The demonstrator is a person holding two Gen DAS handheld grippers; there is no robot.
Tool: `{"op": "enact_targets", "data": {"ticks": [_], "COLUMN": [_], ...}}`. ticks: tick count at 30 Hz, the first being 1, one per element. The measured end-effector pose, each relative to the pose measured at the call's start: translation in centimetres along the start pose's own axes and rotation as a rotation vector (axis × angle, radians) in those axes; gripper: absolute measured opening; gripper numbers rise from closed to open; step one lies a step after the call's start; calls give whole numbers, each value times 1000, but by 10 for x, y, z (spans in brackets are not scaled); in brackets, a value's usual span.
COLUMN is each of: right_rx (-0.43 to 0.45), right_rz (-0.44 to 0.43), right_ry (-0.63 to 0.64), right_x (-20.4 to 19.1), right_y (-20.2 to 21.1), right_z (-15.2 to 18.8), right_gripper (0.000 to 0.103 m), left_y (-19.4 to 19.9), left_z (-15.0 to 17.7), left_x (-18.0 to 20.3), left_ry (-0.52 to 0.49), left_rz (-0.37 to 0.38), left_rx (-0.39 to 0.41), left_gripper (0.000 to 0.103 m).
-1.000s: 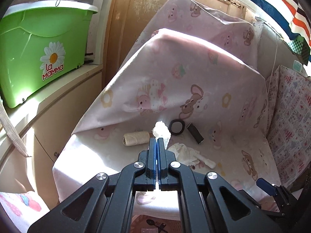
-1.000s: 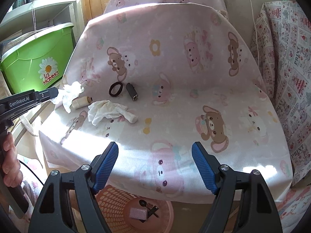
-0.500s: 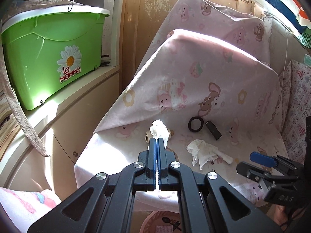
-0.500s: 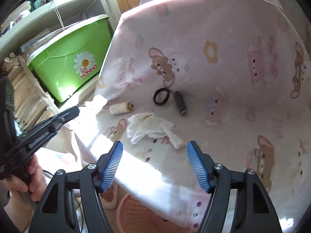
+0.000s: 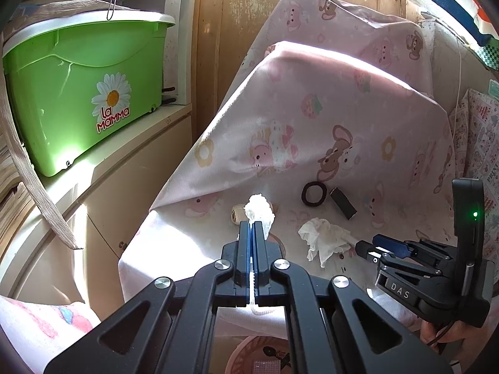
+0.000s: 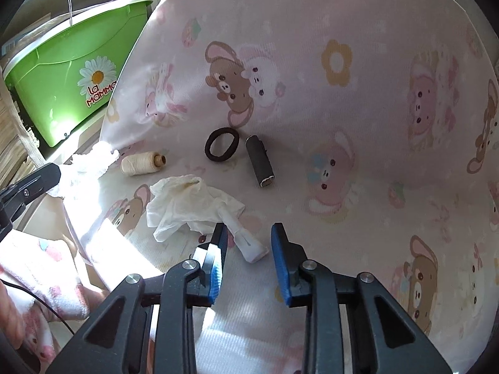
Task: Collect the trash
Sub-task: 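Grasp the white stick with the right tool while the left tool holds the tissue, then carry the tissue and white stick in both tools over the wastebasket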
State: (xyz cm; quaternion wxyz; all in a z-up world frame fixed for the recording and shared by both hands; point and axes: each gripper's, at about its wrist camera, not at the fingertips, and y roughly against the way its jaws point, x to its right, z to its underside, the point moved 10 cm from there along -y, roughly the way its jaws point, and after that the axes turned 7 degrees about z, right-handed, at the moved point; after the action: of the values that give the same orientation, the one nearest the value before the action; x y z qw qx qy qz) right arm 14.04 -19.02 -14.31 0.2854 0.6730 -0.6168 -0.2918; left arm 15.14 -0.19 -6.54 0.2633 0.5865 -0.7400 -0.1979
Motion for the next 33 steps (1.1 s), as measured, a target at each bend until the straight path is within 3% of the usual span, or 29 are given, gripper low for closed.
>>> {"op": "enact_targets", "data": {"ticks": [2,10,15,18,27,33], "right_rx": [-18,-14,41,59,87,139], "right_rz": [7,-72,-25,7,-3,11], "right_ry": [-12,-115,-93,-65,-104,-95], "right_x": [1,6,11,9,6,8], "right_y": [-2,17,43,56,88,110], "right_z": [1,6,7,12,21,14], "right_gripper": [25,23,23,23,23,23], "left_y": [0,6,10,14,37,41], "left_z": [0,-5,-6,-6,-5,10], "left_x": [0,-3,-1,3,19,29], "left_ry": [-3,7,8,-14,-144,-179], "left_rz": [1,7,30,30,1,41], "left_rx": [1,17,23,33,85,10], "left_gripper": [1,1,1,1,1,1]}}
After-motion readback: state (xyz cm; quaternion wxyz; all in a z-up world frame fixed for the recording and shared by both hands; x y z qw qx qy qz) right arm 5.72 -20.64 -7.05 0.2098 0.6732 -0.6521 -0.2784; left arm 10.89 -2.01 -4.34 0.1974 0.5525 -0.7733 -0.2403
